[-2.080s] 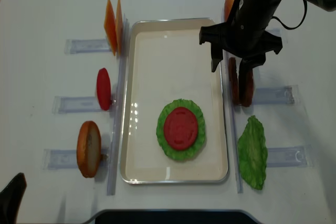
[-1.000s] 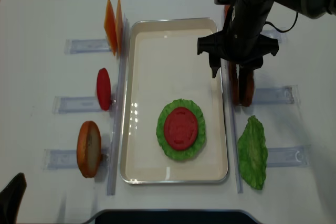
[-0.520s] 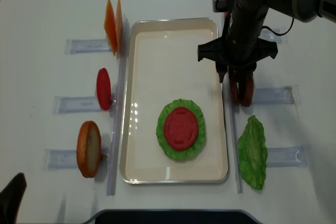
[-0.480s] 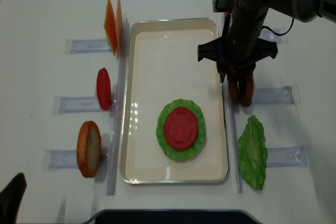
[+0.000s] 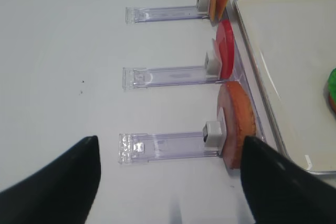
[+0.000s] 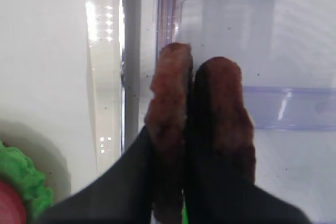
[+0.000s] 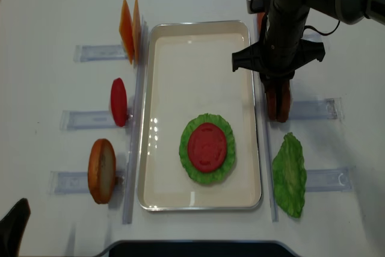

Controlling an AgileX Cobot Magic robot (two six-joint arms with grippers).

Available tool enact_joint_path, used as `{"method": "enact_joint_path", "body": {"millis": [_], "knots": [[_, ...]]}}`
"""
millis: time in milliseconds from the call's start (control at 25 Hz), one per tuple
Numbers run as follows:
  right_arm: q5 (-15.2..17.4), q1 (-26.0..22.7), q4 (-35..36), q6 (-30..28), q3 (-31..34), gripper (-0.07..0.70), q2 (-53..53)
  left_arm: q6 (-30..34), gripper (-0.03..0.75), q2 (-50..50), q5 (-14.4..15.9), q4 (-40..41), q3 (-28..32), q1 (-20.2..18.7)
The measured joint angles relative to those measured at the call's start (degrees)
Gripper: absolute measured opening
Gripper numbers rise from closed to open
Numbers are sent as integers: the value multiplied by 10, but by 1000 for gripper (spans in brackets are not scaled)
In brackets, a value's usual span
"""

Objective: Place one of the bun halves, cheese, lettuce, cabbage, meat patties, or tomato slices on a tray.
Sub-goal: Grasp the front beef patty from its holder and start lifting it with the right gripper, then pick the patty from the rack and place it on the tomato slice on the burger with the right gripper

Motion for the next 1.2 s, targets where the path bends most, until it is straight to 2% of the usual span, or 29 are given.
{"method": "enact_joint_path", "body": {"millis": [240,480,800,1200], "knots": [[13,0,-12,4,0,124,-4,0,640,0,0,0,0,0],[48,0,-11,6,-22,124,-19,0,640,0,0,0,0,0],[52,4,17,6,-57,124,-39,0,640,0,0,0,0,0],[52,47,47,6,-58,124,-87,0,640,0,0,0,0,0]]}}
